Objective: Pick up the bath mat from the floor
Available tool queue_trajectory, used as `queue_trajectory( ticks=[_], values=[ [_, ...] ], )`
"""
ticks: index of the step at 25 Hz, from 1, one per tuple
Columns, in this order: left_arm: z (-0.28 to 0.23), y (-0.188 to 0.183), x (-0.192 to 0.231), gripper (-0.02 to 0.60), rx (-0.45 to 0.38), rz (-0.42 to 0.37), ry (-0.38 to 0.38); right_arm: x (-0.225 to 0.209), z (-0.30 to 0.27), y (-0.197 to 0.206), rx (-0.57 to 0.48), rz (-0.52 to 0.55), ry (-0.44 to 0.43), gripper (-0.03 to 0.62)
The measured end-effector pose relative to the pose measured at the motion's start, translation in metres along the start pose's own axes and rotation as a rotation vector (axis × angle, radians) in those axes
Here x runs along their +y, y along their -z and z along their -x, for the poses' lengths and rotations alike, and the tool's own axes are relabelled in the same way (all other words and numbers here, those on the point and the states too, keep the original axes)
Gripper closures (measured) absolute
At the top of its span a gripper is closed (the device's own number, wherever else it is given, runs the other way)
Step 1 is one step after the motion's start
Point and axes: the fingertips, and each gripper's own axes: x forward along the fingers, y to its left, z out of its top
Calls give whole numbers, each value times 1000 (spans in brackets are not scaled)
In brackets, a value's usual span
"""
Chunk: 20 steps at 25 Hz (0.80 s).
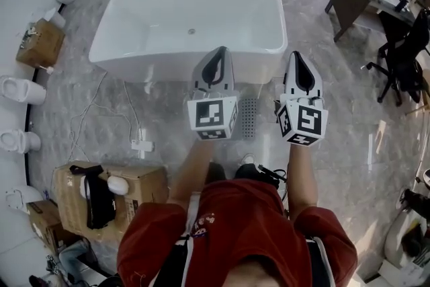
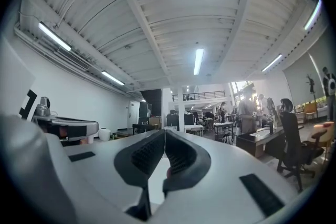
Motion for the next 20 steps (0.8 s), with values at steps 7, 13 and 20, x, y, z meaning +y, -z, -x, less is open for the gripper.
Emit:
queue_trajectory(
  ticks=[7,13,20],
  values=[
    [-15,20,-9,565,57,-13,-9,-16,-11,25,35,-39,-17,582],
    [-16,65,20,565,117,7,-8,10,-23,72,104,-31,-39,582],
    [-6,138,64,565,216,18,-22,35,-30,137,211,-12,-24,582]
  ],
)
